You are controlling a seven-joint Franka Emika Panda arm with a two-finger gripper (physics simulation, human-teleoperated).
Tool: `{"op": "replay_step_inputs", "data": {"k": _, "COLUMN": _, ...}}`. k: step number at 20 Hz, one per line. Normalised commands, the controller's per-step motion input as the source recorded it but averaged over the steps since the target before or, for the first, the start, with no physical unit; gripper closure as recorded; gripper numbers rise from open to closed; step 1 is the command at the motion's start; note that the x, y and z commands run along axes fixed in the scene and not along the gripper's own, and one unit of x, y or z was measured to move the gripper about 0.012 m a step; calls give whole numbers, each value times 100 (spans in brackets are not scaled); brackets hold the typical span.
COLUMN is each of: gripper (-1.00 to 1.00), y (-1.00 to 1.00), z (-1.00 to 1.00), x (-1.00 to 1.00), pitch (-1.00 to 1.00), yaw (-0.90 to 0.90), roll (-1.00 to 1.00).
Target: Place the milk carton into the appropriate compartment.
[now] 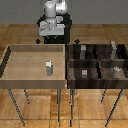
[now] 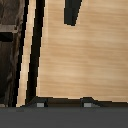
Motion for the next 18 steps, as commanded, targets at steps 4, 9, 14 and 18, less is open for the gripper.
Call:
{"op": "replay_step_inputs", "data": {"k": 4, "gripper": -100, "y": 0, "z": 0, "x": 0, "pitch": 0, "yaw": 0, "roll": 0}}
{"op": "replay_step_inputs", "data": {"k": 9, "gripper": -100, "y": 0, "z": 0, "x": 40, "pitch": 0, "yaw": 0, "roll": 0}}
{"op": "replay_step_inputs", "data": {"k": 14, "gripper": -100, "y": 0, "z": 0, "x": 100, "pitch": 0, "yaw": 0, "roll": 0}}
{"op": "replay_step_inputs", "data": {"k": 18, "gripper": -100, "y": 0, "z": 0, "x": 100, "pitch": 0, "yaw": 0, "roll": 0}}
